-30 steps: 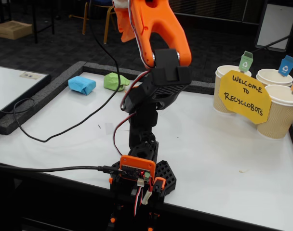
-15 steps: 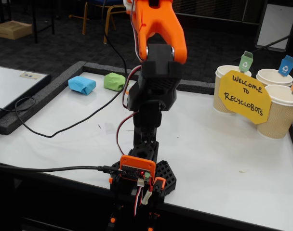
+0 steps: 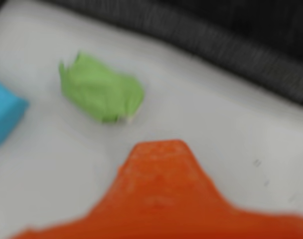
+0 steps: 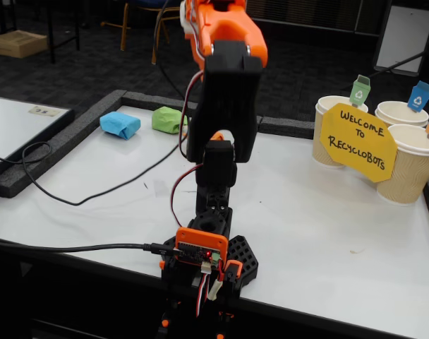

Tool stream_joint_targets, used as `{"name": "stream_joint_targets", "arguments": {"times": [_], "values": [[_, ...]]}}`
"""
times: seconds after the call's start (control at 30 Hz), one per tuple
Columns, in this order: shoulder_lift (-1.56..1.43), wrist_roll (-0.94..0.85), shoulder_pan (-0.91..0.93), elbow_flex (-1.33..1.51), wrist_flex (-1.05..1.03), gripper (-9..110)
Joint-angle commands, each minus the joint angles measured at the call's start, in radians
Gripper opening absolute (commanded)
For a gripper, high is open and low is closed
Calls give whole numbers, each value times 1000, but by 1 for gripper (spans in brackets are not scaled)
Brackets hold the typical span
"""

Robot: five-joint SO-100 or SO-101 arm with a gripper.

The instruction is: Sort rubbish by color.

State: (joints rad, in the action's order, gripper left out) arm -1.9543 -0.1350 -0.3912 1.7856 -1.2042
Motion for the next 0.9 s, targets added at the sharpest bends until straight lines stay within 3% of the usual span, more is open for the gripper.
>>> {"name": "stream_joint_targets", "arguments": {"times": [0.0, 0.53, 0.87], "values": [[58, 12, -23, -15, 32, 5], [362, 37, 21, -172, -32, 5], [387, 71, 6, -216, -12, 4]]}}
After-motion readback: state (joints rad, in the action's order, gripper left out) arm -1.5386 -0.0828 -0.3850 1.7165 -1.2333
